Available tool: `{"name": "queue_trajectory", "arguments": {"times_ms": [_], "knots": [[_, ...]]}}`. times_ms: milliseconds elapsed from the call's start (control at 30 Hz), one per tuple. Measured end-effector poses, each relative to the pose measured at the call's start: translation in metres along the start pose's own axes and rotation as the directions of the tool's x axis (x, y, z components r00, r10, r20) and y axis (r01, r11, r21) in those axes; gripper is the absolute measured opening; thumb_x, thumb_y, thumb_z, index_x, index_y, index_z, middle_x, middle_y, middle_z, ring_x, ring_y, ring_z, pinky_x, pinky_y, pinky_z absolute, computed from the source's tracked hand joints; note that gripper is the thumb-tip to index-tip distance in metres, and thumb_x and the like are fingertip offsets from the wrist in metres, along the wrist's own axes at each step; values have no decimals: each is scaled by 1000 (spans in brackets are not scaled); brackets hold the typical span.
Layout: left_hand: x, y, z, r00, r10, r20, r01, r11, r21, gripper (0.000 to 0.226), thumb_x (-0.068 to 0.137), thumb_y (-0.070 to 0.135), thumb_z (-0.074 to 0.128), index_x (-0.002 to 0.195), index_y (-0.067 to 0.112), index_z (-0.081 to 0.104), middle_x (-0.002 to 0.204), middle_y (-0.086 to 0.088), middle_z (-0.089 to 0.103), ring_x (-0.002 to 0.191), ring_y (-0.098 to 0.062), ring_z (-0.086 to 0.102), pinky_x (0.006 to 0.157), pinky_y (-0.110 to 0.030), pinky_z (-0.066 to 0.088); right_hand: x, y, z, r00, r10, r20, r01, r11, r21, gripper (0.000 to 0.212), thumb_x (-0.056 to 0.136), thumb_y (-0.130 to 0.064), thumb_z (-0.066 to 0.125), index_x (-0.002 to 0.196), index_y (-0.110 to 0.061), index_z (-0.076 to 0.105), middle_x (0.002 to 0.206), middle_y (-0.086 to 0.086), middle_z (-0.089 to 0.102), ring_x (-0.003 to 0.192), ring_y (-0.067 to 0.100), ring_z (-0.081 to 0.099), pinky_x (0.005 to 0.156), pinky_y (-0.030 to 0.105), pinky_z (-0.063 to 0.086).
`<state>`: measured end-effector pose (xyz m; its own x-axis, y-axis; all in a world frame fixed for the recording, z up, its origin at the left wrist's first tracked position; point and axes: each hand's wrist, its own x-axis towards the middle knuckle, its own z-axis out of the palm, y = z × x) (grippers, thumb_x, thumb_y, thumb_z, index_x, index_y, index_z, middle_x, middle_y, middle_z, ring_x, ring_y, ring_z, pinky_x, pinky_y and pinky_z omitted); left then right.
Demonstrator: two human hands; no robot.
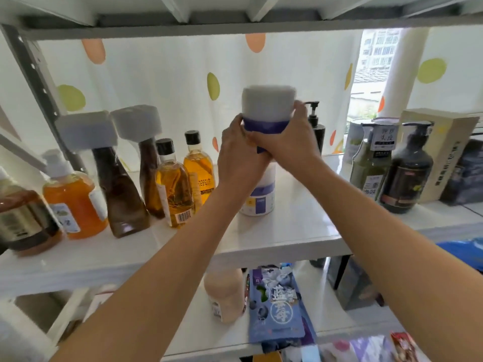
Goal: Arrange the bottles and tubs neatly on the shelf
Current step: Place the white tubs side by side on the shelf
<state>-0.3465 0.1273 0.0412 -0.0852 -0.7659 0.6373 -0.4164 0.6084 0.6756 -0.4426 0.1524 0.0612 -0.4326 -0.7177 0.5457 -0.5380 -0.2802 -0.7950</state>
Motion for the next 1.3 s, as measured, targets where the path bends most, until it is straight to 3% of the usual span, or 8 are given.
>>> {"name": "queue_trajectory", "arguments": {"times_ms": [67,233,367,467,667,900,1067,1300], "knots": [[-8,13,11,1000,8,18,-8,999,-37,78,76,27,74,143,19,35,132,-1,54,113,-15,53,87,-25,43,-11,0,-24,999,-16,-44,17,1000,22,84,60,-41,87,126,-25,37,103,-10,59,88,3,61,65,11,49],[-45,24,51,973,23,228,29,975,-221,81,74,19,78,142,25,32,109,14,60,97,-6,61,88,-32,53,-44,36,-67,995,5,-96,-5,1000,7,102,57,-42,88,141,-25,34,117,-10,58,104,11,61,85,28,55],[-70,16,83,957,-115,266,193,938,-288,87,54,56,70,129,24,40,112,6,64,100,-16,64,84,-41,58,-63,72,-79,997,68,-46,-63,993,97,89,63,-18,90,136,-22,39,102,-25,51,89,-11,55,71,5,49],[-78,5,98,954,-143,264,185,973,-140,97,54,48,86,135,25,37,113,13,58,97,-12,59,78,-25,53,-68,93,-84,992,114,55,-119,988,102,85,67,-10,87,137,-20,40,106,-15,54,93,-8,54,67,1,45],[-81,-14,101,921,-199,336,241,967,-86,96,58,39,90,136,22,36,112,14,52,97,-9,54,70,-13,40,-57,104,-106,948,154,277,-145,988,-53,67,78,-17,79,137,-18,47,121,3,63,115,21,60,96,39,52],[-77,-22,99,870,-226,438,297,950,-100,86,69,32,85,138,23,34,131,5,55,113,-13,53,97,-37,47,-5,44,-115,859,60,508,237,834,-499,73,83,-46,71,144,-15,44,145,5,49,131,23,47,101,31,38],[-76,-28,96,844,-230,484,330,935,-131,68,80,33,76,138,24,40,133,4,57,120,-17,56,95,-32,48,18,28,-94,715,260,649,395,616,-682,73,80,-54,70,139,-17,49,133,3,56,111,25,56,92,38,51],[-73,-23,103,843,-253,475,350,928,-126,71,79,36,77,137,24,38,133,3,57,117,-20,58,92,-34,51,31,24,-84,697,316,644,442,518,-733,73,82,-57,66,139,-17,48,140,7,51,120,30,53,100,47,47]]}}
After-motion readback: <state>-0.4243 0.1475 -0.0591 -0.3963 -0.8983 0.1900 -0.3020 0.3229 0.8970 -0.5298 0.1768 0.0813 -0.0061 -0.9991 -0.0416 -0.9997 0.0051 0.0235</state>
